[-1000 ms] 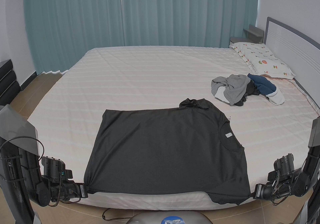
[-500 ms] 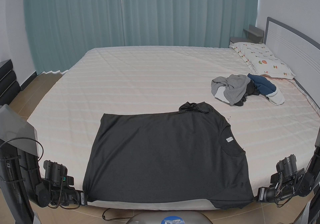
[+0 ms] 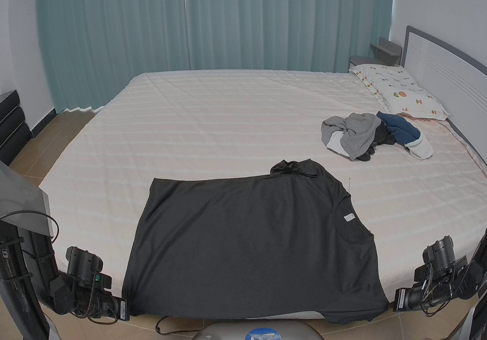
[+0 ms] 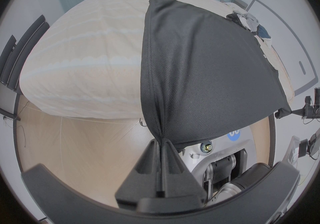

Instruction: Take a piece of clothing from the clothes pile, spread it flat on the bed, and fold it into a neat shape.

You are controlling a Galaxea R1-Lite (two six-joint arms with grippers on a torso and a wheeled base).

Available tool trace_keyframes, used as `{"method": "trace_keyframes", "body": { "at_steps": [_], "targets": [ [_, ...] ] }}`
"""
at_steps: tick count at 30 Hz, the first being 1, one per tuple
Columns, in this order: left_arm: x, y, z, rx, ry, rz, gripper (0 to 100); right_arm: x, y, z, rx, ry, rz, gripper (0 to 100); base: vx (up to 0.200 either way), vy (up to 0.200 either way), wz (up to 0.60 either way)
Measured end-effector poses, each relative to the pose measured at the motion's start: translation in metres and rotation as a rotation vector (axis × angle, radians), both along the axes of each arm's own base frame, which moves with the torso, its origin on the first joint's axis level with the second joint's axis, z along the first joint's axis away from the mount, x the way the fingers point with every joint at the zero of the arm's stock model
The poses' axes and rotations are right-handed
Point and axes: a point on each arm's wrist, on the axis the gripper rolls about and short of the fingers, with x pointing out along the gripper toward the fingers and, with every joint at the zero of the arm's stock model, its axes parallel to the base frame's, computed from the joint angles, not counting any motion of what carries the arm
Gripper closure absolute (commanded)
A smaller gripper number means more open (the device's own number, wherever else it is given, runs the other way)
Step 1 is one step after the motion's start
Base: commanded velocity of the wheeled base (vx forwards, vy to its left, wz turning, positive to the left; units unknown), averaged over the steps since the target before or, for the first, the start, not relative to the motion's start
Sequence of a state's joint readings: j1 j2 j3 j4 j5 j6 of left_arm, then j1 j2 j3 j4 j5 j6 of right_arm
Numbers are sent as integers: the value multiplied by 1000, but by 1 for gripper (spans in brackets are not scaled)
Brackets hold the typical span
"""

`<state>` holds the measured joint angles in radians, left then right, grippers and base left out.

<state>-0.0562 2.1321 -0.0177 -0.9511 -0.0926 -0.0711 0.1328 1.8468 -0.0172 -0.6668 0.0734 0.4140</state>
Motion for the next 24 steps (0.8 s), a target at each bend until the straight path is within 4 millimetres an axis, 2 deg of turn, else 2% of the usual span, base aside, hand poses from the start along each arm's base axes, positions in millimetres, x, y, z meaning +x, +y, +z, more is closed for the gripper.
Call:
{"method": "trace_keyframes", "body": {
  "at_steps": [6,13,19,24],
  "targets": [
    [-3,-4,7,15,-4,-7,100,0,1,3,5,-22,10,100,0,0,0],
    [1,-4,15,-16,-63,47,100,8,2,13,31,-154,9,100,0,0,0],
    [19,-6,31,-123,-167,199,100,15,3,21,47,-248,4,100,0,0,0],
    [39,-7,48,-219,-274,301,100,31,5,33,68,-369,-5,100,0,0,0]
  ]
}}
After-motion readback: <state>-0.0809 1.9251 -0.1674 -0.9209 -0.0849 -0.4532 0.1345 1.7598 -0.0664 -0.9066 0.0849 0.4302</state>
